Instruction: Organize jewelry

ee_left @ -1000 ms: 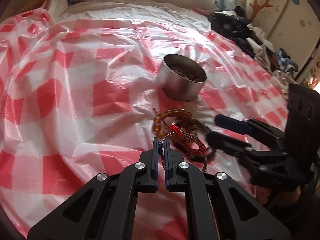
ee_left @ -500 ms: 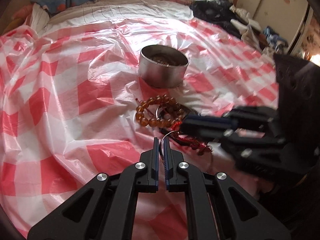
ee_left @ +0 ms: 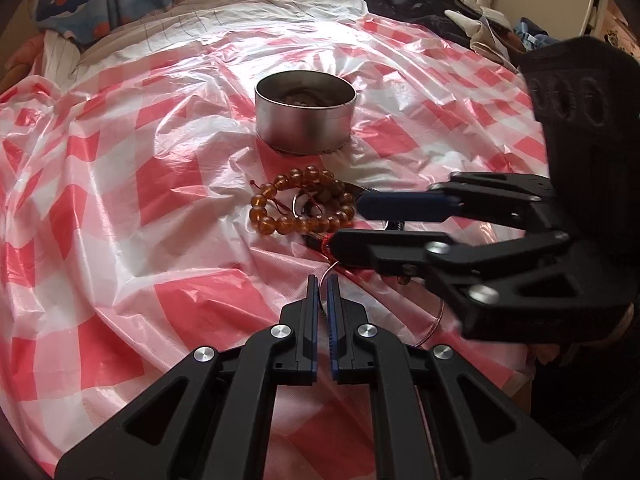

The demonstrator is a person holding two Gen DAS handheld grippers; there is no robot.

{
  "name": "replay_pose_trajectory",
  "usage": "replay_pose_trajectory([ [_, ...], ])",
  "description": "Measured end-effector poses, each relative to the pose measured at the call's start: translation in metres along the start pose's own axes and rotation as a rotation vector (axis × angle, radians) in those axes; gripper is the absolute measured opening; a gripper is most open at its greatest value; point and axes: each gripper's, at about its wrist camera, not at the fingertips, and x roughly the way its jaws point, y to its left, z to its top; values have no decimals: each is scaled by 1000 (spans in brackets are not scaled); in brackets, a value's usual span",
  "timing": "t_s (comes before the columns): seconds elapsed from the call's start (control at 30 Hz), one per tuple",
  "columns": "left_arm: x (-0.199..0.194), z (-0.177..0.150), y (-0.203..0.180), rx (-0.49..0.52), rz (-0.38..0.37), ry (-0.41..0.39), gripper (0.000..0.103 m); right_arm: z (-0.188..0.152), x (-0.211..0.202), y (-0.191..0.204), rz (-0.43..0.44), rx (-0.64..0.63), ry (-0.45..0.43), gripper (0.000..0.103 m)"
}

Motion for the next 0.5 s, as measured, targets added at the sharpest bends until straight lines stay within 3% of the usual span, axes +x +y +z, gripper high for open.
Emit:
replay_pose_trajectory([
  [0.07,1,-1,1,-6,-2,5,4,-3,5,-3,14,16,27,9],
  [0.3,2,-1,1,-18,5,16,4,-1,-26,-22,94,126,-95,9],
  [0.4,-5,3,6,-58,-33,-25,4,-1,-50,-32,130,163,-186,9],
  [0.5,-14,8,14,-114,-66,-82,4,1,-68,-37,68,155,-238,9],
])
